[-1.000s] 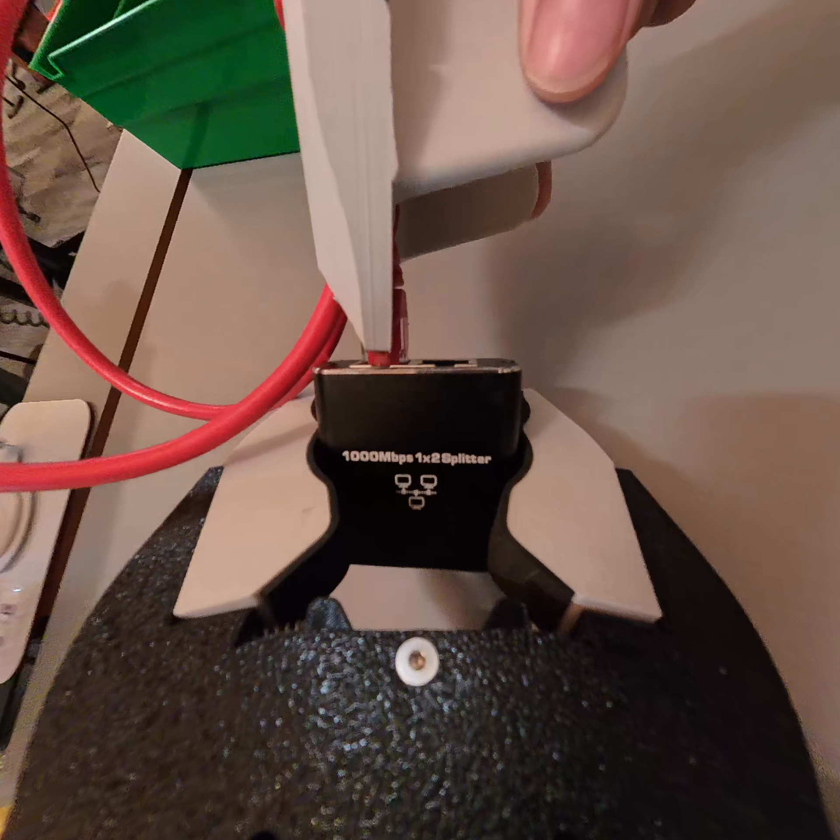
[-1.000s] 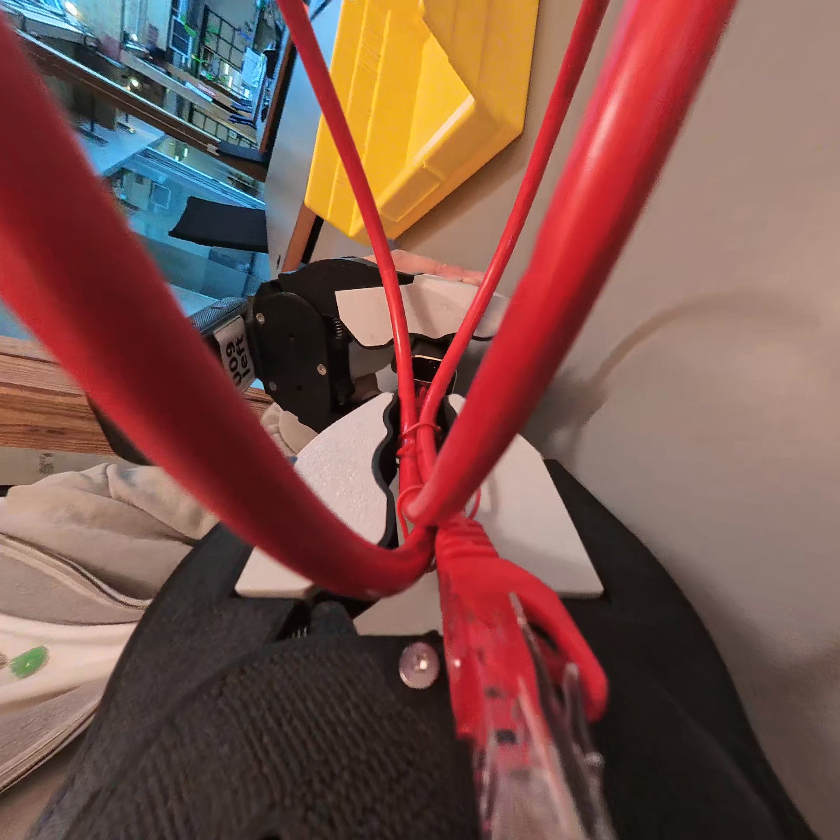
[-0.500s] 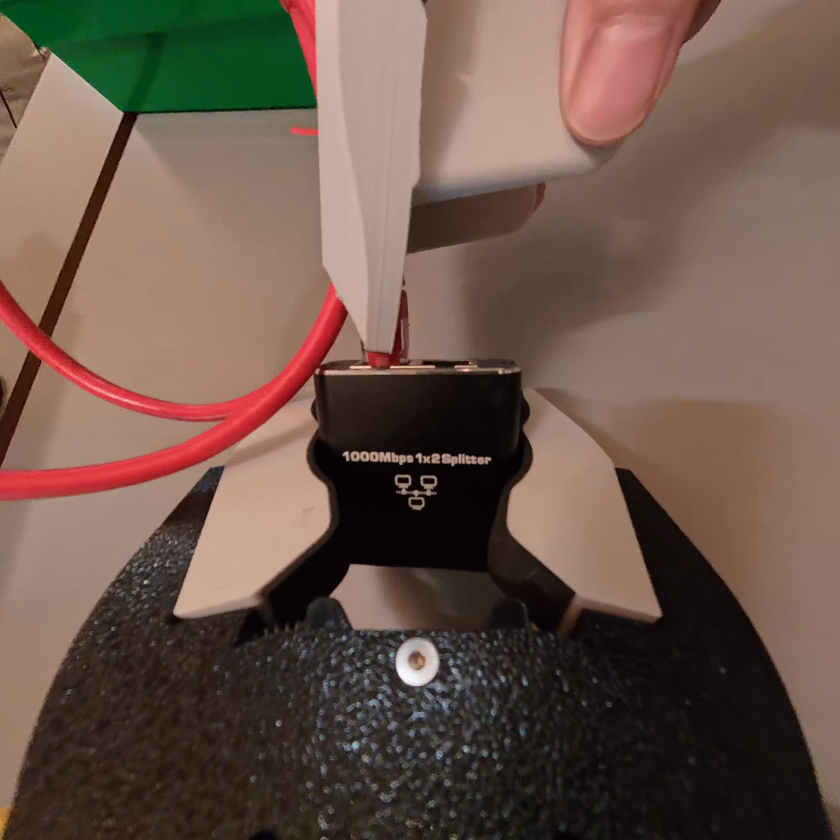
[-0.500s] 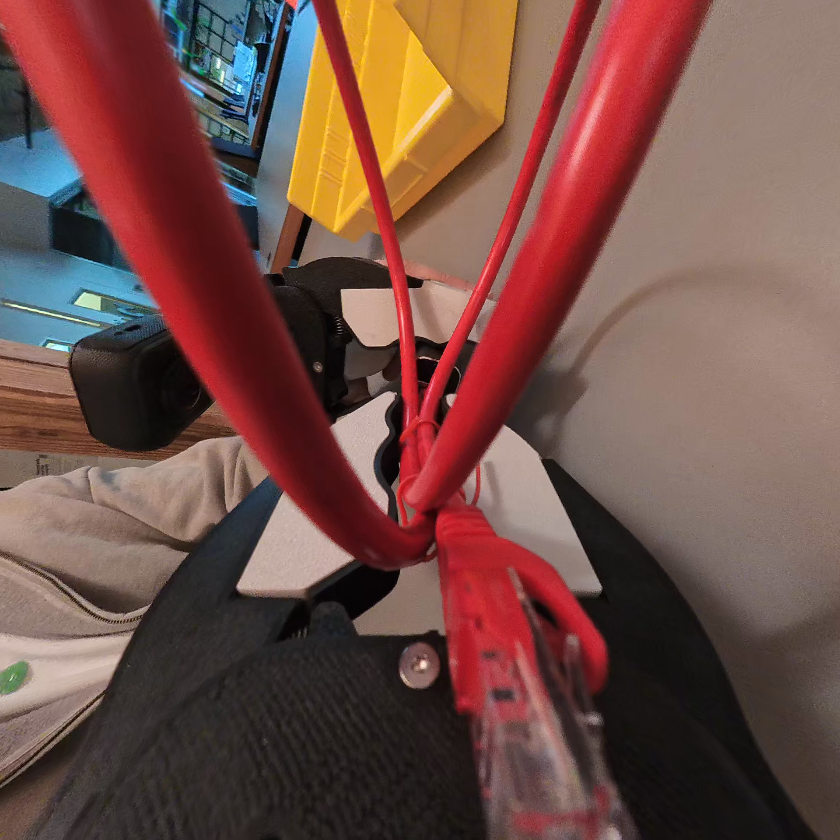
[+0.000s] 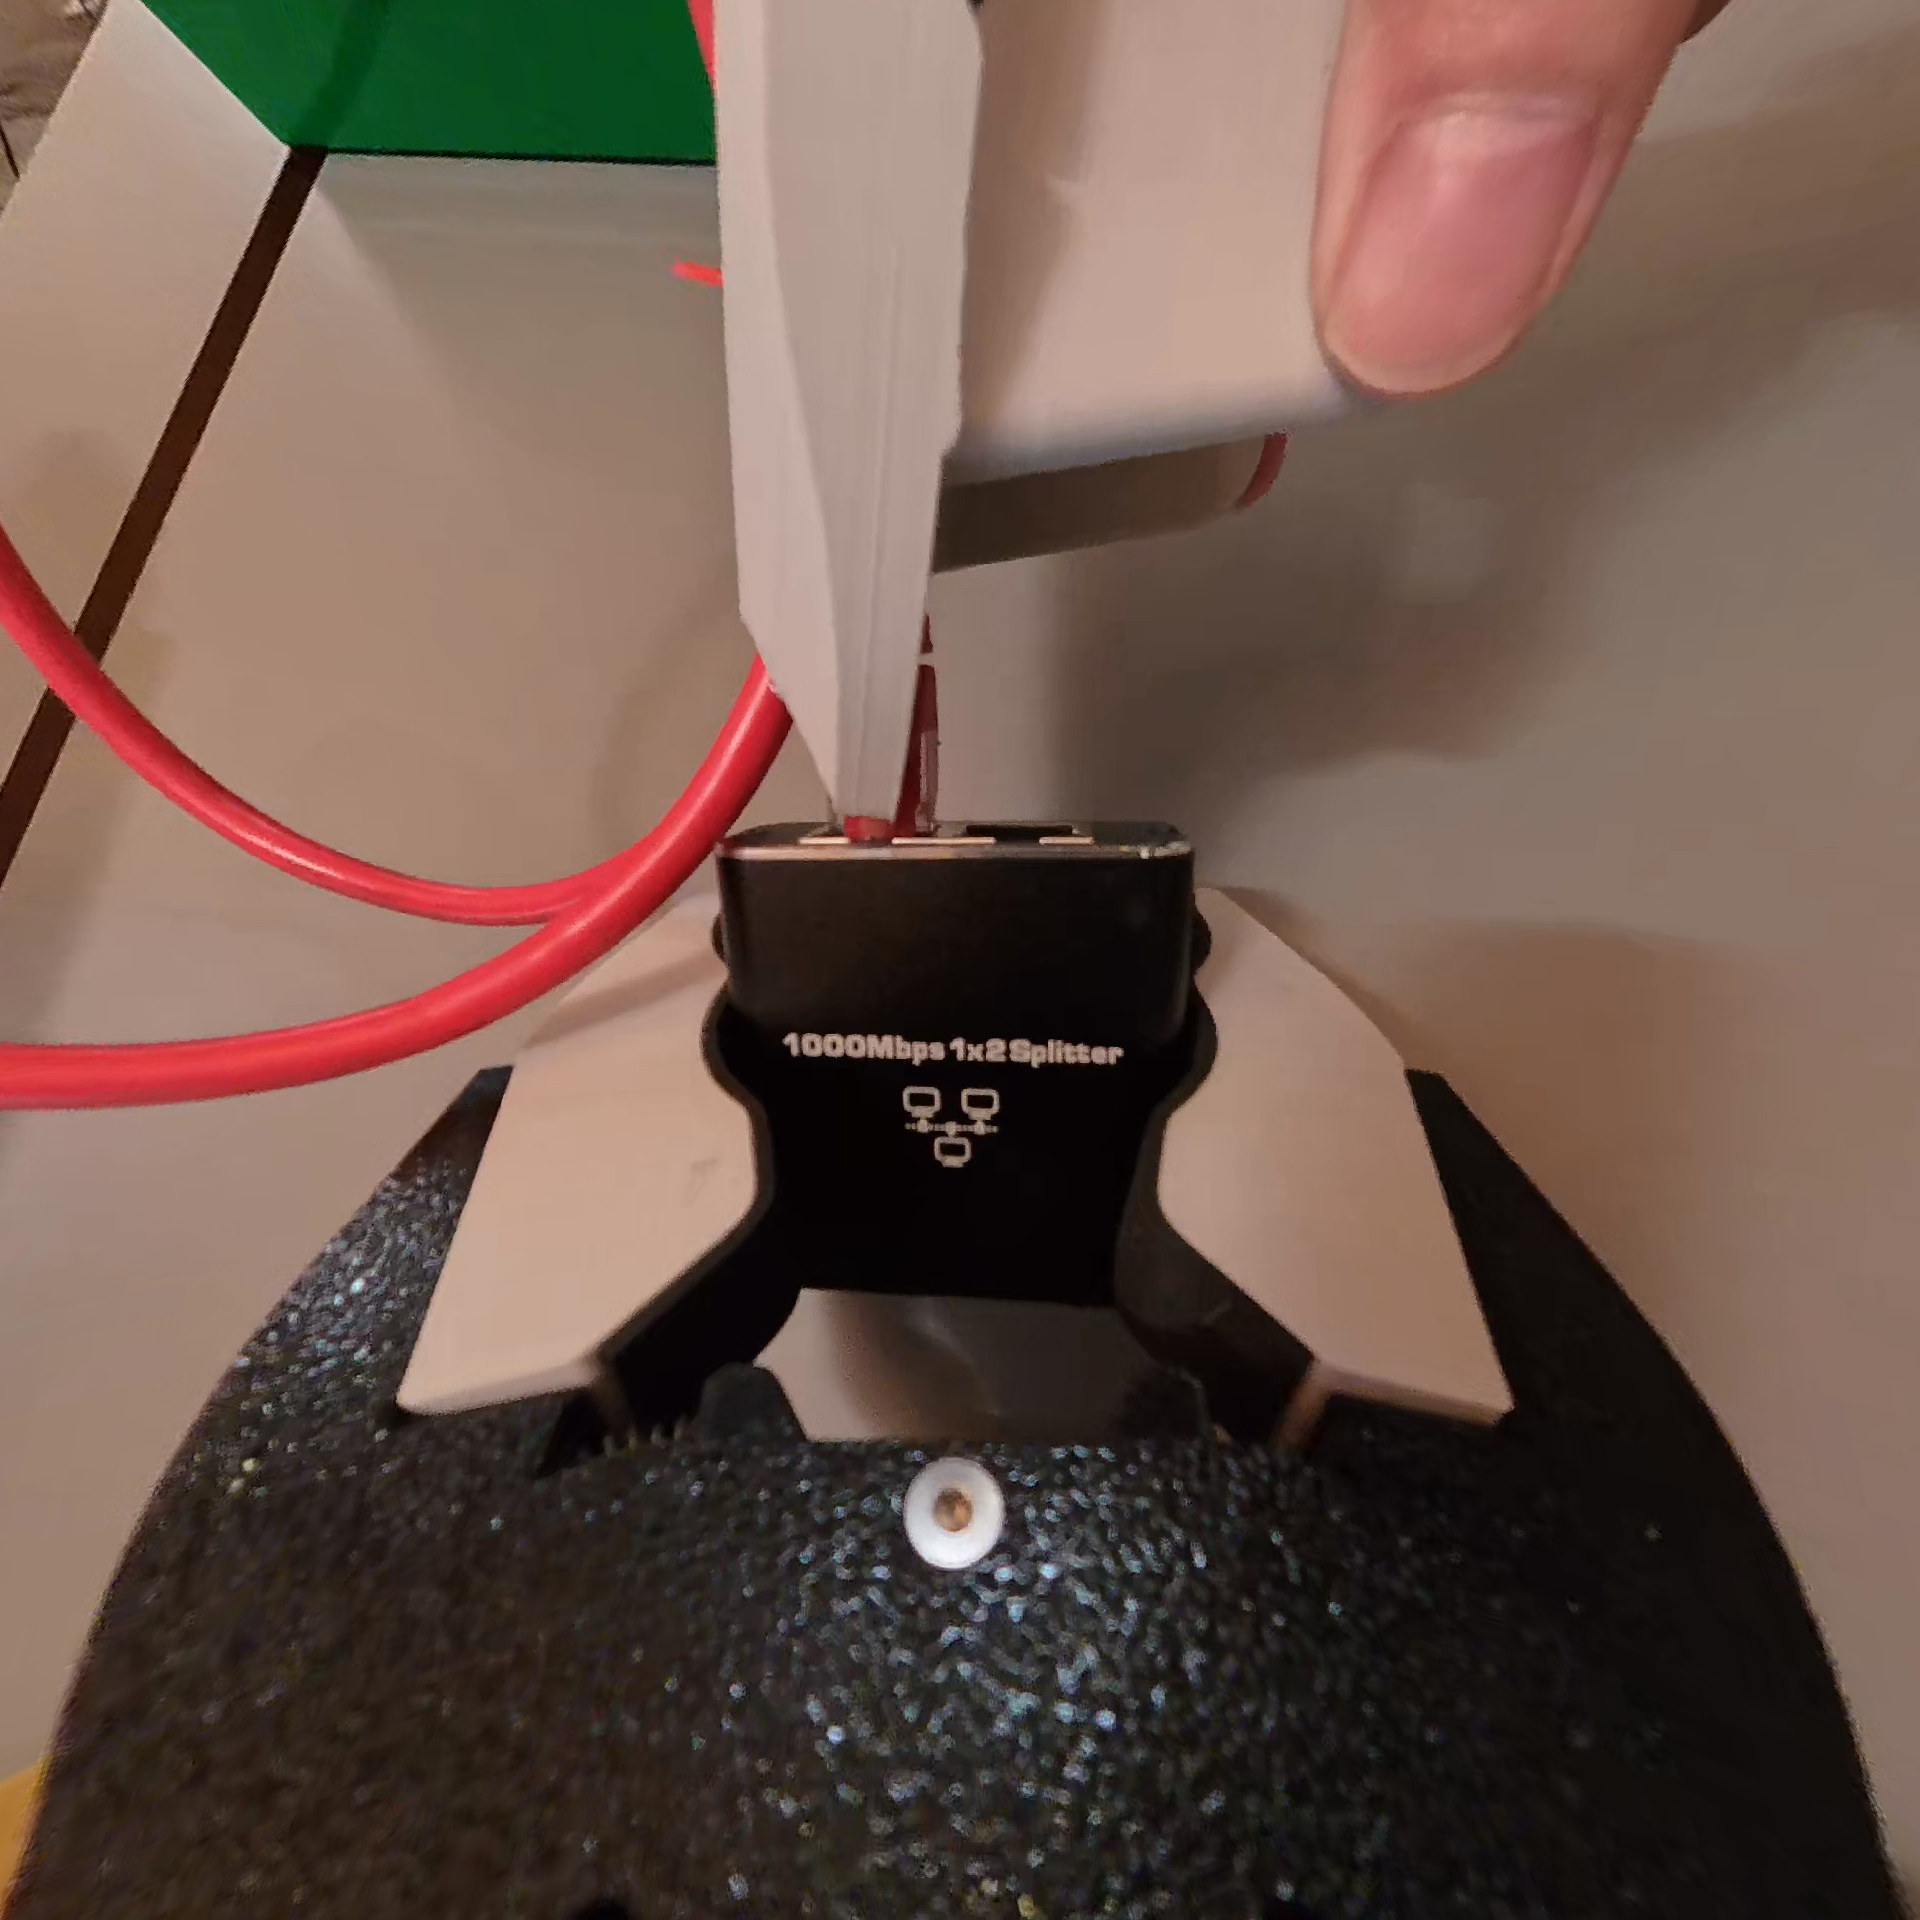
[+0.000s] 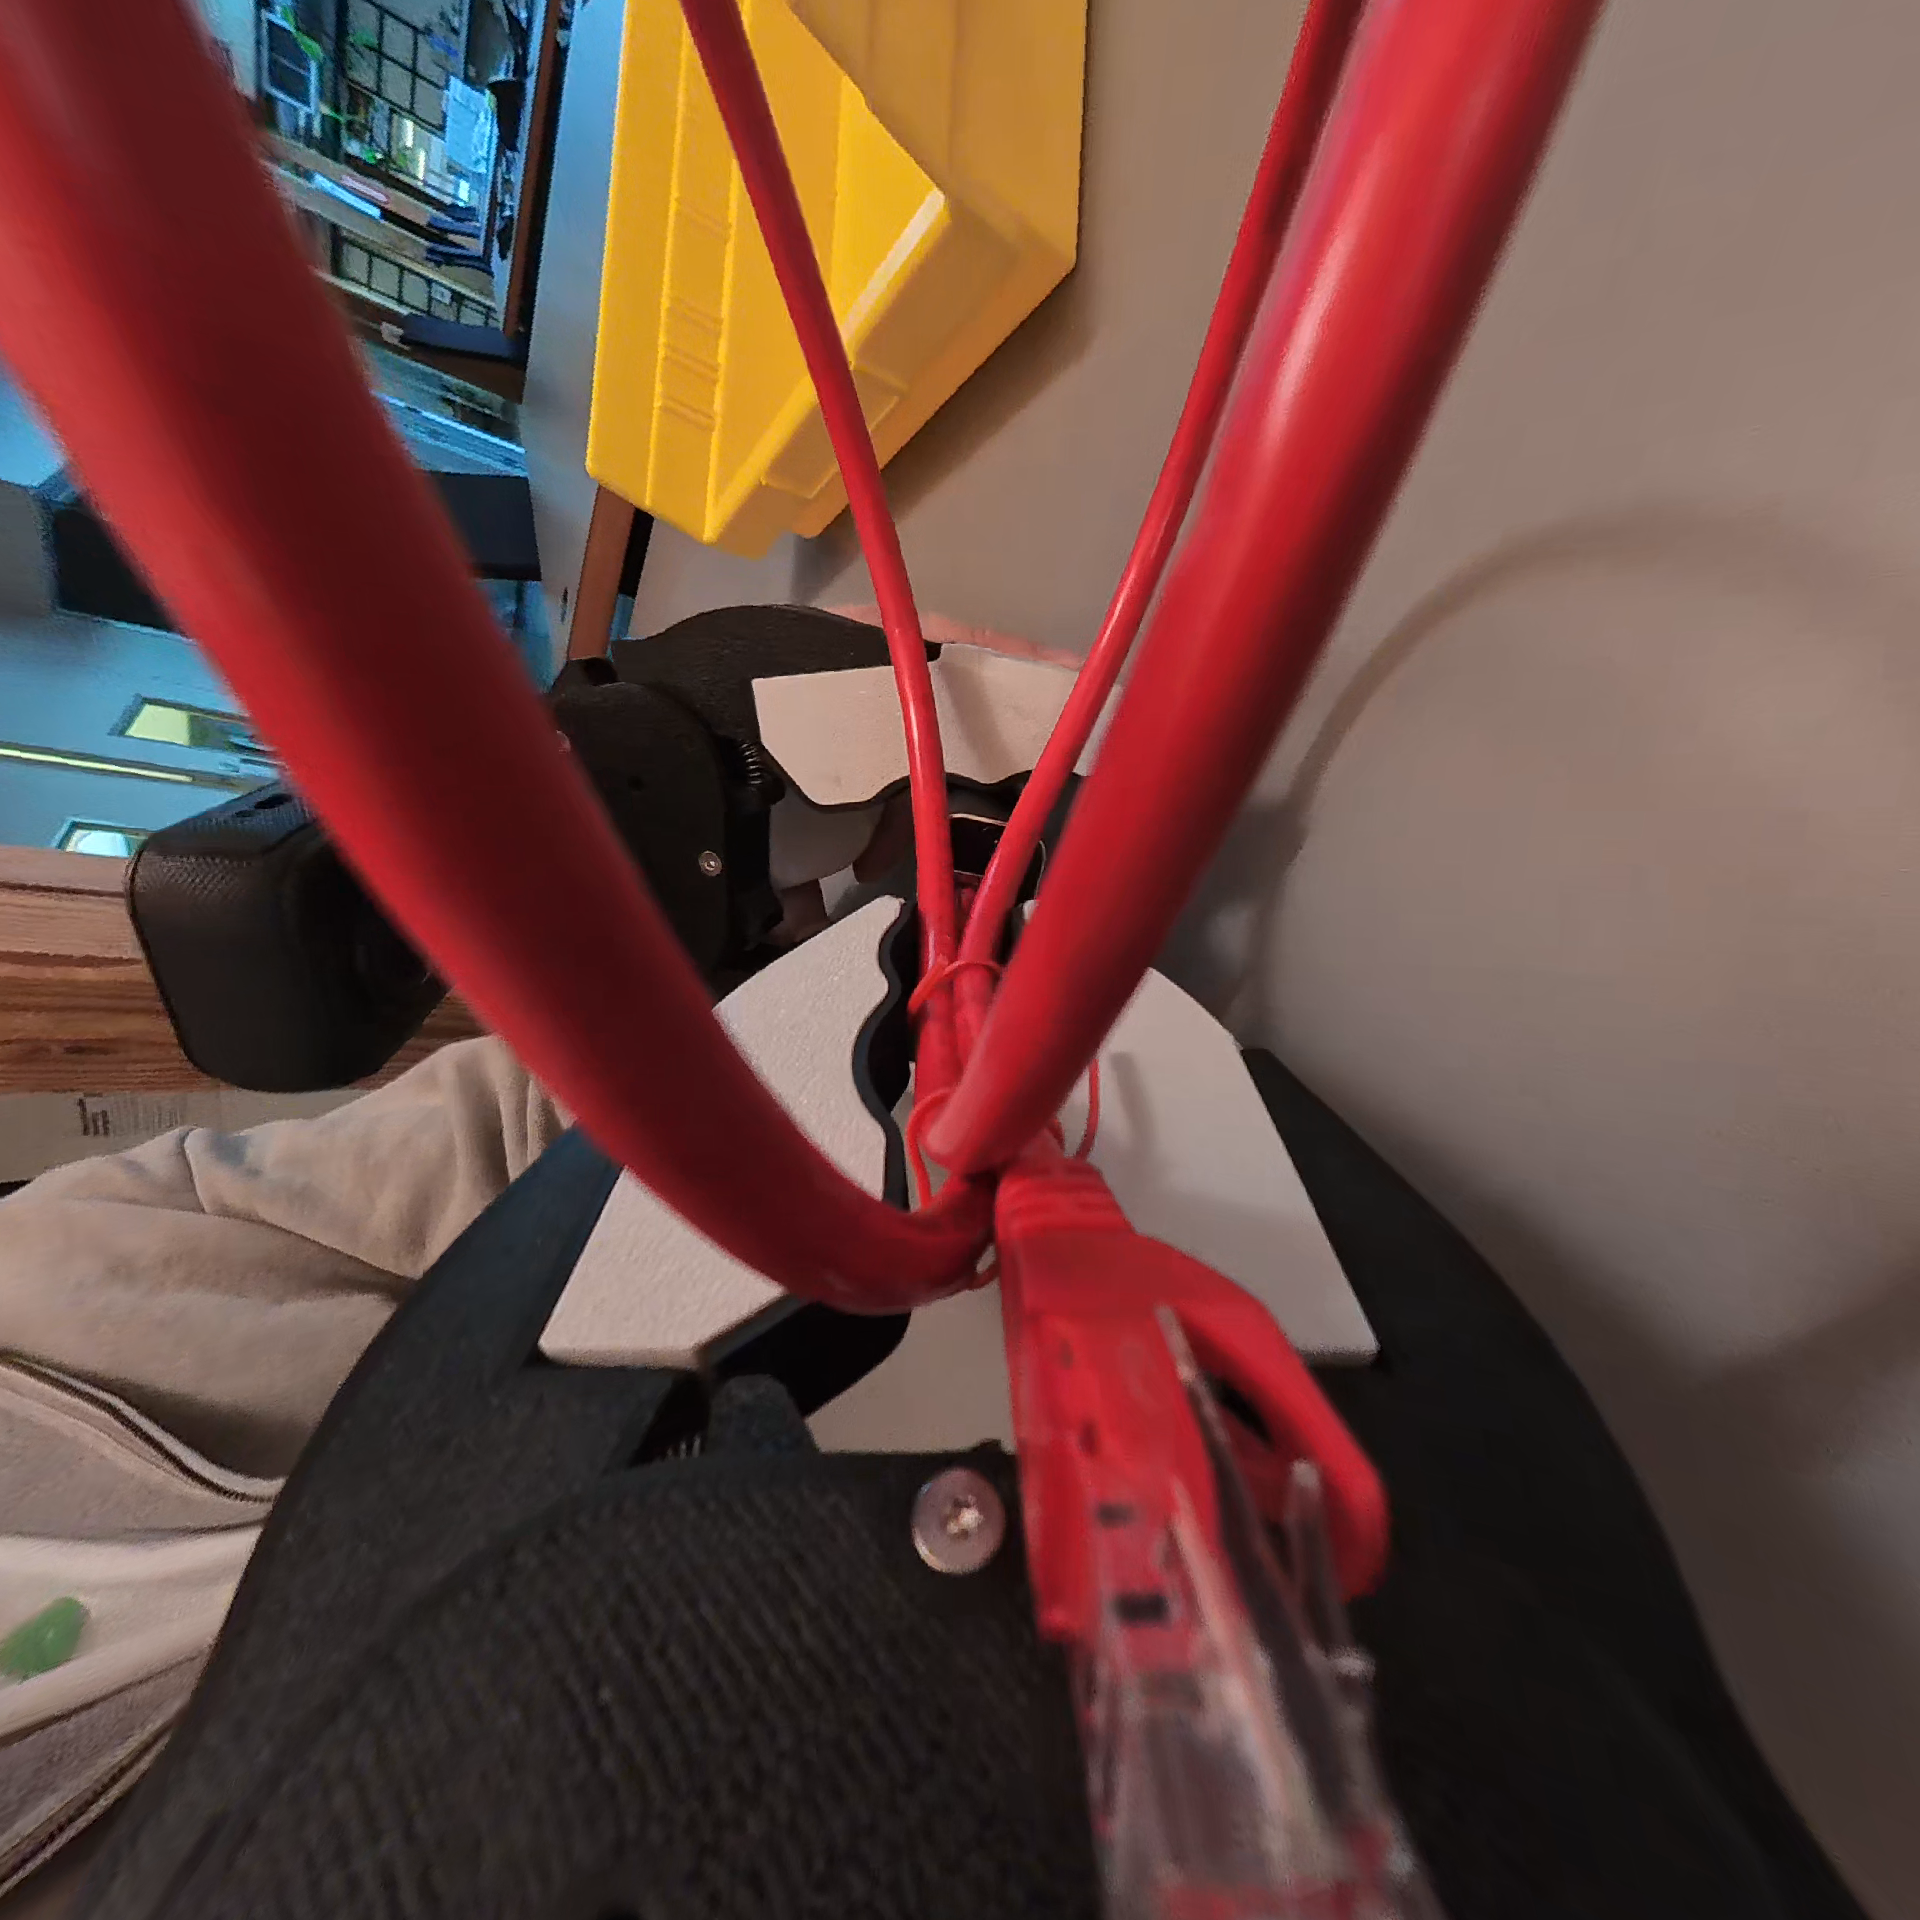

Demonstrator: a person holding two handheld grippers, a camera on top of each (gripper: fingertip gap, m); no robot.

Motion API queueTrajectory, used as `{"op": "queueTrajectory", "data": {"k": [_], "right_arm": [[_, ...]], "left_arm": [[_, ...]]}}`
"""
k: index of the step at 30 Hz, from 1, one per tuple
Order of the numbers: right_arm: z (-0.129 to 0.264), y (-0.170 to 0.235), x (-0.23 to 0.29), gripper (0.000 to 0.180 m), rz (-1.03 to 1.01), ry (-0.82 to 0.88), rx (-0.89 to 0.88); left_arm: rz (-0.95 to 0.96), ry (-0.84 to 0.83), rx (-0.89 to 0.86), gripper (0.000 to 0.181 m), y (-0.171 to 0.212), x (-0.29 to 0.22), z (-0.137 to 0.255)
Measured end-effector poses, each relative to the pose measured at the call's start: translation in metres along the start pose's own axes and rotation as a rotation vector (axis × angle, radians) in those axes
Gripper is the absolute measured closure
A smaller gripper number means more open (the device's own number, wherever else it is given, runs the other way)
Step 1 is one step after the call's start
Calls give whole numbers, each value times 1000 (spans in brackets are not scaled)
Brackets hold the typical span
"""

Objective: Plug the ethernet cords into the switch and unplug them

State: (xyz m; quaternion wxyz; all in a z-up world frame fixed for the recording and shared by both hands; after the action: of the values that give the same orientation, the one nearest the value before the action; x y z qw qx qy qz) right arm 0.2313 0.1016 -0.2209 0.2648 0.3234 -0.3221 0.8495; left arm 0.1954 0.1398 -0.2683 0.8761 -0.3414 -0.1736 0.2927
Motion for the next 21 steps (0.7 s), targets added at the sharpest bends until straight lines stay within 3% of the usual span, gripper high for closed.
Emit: {"op": "queueTrajectory", "data": {"k": [14,17,21], "right_arm": [[-7,-3,-1,163,-11,8,13],[-3,-4,5,165,0,-55,-13],[6,-7,20,165,1,-198,-101]], "left_arm": [[25,13,-12,105,4,2,1],[5,14,-87,106,-3,2,8],[-29,21,-319,106,-22,2,32]]}}
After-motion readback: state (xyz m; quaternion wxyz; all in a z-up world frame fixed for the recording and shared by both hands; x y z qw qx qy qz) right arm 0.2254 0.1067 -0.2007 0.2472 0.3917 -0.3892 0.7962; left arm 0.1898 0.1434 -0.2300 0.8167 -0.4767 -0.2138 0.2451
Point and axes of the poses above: each gripper's, where its closed fingertips meet, z back along the fingers, y out of its underside, x = y × z across the jaws, the point moved 4 cm from there along z, back along the fingers, and after that the axes turned 11 degrees about y, right-handed, at the moved point
